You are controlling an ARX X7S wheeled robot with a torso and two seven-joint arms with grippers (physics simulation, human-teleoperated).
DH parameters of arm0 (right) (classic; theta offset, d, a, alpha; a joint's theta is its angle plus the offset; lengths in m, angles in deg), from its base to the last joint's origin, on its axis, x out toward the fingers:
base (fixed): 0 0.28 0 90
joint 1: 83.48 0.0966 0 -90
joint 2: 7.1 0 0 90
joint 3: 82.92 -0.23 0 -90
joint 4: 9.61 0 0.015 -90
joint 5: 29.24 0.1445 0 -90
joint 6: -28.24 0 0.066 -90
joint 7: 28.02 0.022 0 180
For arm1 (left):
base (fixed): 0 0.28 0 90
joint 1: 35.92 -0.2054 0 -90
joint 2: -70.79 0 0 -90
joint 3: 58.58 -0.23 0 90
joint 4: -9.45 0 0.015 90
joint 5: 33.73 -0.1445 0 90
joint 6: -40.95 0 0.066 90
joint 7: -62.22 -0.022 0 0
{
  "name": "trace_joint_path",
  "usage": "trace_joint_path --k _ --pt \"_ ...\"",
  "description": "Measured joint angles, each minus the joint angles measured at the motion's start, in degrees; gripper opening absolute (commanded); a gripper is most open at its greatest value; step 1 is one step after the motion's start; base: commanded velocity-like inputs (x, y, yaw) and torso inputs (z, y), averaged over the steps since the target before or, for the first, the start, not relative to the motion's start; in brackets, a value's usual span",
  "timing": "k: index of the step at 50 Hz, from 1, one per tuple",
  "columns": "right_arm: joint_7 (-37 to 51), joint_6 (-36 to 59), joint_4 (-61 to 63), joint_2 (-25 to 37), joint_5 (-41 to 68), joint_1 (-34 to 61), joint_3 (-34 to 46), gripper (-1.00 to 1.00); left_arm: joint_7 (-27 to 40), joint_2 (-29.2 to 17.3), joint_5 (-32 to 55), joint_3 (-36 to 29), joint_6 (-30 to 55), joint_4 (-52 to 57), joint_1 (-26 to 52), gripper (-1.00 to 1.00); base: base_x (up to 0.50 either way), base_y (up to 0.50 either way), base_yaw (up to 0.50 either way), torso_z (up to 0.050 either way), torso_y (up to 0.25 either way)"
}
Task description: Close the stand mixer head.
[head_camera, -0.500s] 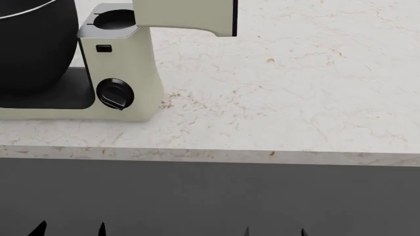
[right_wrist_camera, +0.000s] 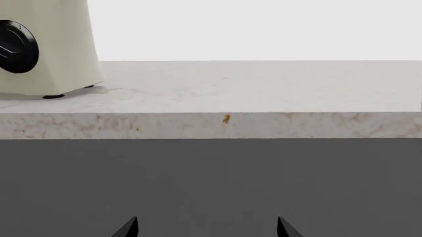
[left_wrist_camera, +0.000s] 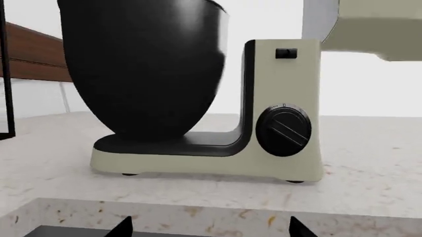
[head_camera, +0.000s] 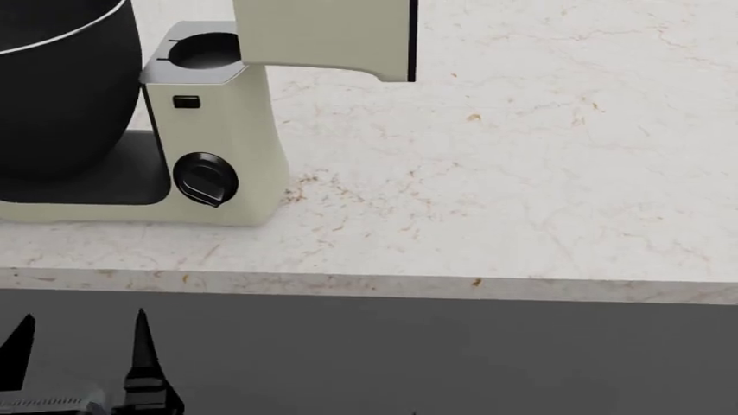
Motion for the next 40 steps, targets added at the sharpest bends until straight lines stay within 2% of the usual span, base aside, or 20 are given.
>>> trace_joint_path --k 11,20,23,40 --pt "1.3 17.4 20.9 2.2 0.0 7.8 -0.6 1.00 3.6 -1.0 0.1 0.9 6.0 15.1 7.4 1.00 0.00 0.00 0.00 0.050 0.000" --pt "2.1 26.3 32.1 3.6 1.8 11.3 -3.5 1.00 5.2 -2.1 0.5 1.6 7.8 20.2 11.1 1.00 0.00 0.00 0.00 0.050 0.000" --pt "2.3 28.0 34.4 4.2 1.9 11.7 -3.6 1.00 5.7 -2.4 0.2 1.6 8.0 21.4 11.6 1.00 0.40 0.12 0.00 0.050 0.000" --pt "3.1 34.2 39.6 6.7 0.4 13.8 -1.2 1.00 8.1 -3.7 0.5 2.2 10.3 25.1 13.5 1.00 0.49 0.30 0.00 0.000 0.000"
